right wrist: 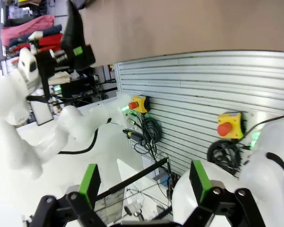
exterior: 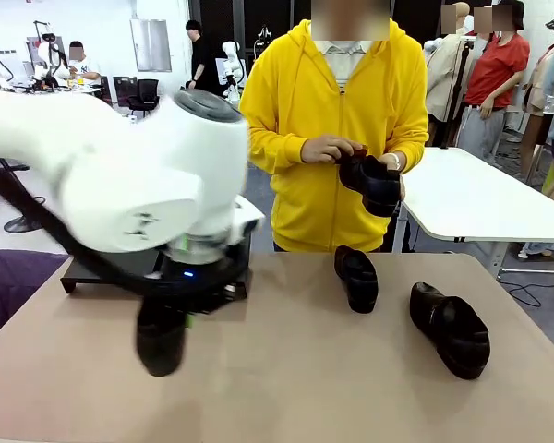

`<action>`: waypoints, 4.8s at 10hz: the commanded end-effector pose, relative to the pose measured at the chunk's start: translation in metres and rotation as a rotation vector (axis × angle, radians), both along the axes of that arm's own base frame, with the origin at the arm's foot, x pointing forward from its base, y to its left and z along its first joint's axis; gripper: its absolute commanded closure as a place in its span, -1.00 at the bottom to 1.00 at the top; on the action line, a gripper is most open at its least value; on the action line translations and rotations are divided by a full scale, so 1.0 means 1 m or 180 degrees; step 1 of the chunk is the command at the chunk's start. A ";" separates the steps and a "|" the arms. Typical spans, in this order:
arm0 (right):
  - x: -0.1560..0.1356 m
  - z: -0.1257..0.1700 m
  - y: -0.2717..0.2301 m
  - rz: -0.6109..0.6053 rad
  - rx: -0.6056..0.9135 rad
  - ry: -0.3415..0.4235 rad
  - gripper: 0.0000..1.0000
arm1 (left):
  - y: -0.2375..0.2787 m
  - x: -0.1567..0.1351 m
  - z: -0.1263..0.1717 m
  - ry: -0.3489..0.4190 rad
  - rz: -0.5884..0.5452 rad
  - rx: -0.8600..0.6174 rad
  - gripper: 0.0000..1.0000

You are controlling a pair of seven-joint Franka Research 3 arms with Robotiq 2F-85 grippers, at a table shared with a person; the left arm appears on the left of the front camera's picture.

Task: Organize the shoes by placing them on the stand.
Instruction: Place the Shoe from the middle of the table onto the Shoes Stand.

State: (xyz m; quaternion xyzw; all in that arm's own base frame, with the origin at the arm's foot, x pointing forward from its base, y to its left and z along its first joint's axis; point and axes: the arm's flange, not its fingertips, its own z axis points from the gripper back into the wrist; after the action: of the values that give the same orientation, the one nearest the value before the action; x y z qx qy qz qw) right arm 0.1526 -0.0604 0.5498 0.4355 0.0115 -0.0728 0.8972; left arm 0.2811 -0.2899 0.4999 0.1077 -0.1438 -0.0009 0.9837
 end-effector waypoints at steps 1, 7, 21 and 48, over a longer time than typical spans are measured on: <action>-0.001 0.002 -0.003 0.0051 0.0017 -0.0065 -1.00 | 0.087 -0.012 0.009 -0.0054 -0.0167 -0.0129 1.00; -0.001 0.002 -0.003 0.0051 0.0017 -0.0065 -1.00 | 0.162 -0.024 0.012 0.0049 -0.0008 -0.0323 1.00; -0.001 0.002 -0.003 0.0051 0.0017 -0.0065 -1.00 | 0.275 0.279 0.015 -0.0212 -0.0153 -0.0429 1.00; -0.001 0.002 -0.003 0.0051 0.0017 -0.0065 -1.00 | 0.253 0.148 0.066 0.0034 0.0093 -0.1121 -1.00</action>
State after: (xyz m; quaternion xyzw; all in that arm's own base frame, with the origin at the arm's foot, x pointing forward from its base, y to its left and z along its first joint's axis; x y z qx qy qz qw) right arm 0.1527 -0.0606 0.5496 0.4357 0.0113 -0.0722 0.8971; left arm 0.4569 -0.0641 0.5406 -0.0351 -0.1798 0.0257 0.9828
